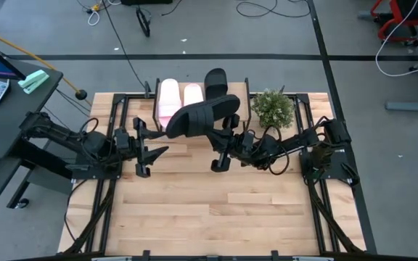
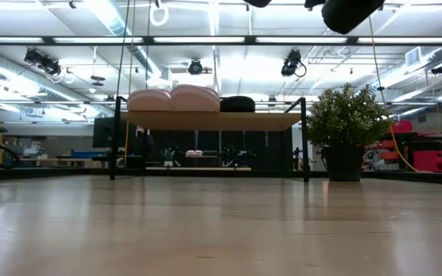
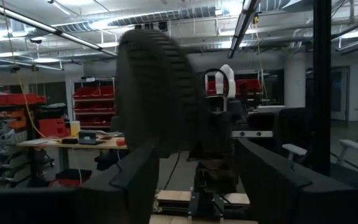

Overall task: Pick and place slides into the shelf
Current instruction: Put the black slide on the shelf

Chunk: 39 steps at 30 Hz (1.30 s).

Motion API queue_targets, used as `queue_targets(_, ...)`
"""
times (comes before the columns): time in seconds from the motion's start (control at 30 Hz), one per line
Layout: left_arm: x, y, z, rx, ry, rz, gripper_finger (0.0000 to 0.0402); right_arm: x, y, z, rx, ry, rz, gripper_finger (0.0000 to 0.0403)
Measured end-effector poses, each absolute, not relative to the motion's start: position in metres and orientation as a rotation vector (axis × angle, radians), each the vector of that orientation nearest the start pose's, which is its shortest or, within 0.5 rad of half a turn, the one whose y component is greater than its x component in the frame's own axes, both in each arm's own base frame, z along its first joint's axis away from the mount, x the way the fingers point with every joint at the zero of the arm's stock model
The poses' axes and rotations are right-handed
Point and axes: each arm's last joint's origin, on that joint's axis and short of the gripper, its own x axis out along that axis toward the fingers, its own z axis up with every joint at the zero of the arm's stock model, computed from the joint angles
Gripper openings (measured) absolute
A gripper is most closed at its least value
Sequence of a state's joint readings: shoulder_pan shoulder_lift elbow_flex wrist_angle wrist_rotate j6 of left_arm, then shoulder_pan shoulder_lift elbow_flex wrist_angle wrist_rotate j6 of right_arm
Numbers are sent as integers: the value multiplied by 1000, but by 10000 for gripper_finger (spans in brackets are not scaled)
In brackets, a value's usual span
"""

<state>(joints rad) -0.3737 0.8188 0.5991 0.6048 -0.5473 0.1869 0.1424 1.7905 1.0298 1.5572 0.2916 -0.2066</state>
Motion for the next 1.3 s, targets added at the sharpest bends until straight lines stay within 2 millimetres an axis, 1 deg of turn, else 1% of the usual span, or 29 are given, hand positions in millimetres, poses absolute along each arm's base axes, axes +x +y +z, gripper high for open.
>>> queue_targets(0.1,171,-51,337,11,-331,204,233,361,39,304,-27,-759,-234,9)
queue_targets(0.2,170,-50,337,12,-334,208,240,361,35,304,-9,-763,-230,9)
queue_targets(0.37,172,-45,338,11,-340,237,242,362,35,303,-7,-756,-215,9)
queue_targets(0.5,173,-38,339,-29,-358,267,243,363,35,303,4,-747,-207,9)
queue_targets(0.7,175,-31,339,-62,-374,250,247,363,35,303,8,-748,-209,9)
queue_targets(0.87,183,-30,335,-78,-372,235,249,364,33,303,6,-742,-207,9)
queue_targets(1.03,198,-32,327,-84,-356,225,248,364,34,302,3,-735,-204,9)
queue_targets(1.13,204,-32,326,-65,-374,236,248,365,34,301,1,-723,-203,9)
queue_targets(1.23,206,-30,325,-73,-388,268,237,365,34,301,0,-716,-203,9)
queue_targets(1.3,207,-29,325,-75,-385,291,221,365,34,301,0,-717,-205,9)
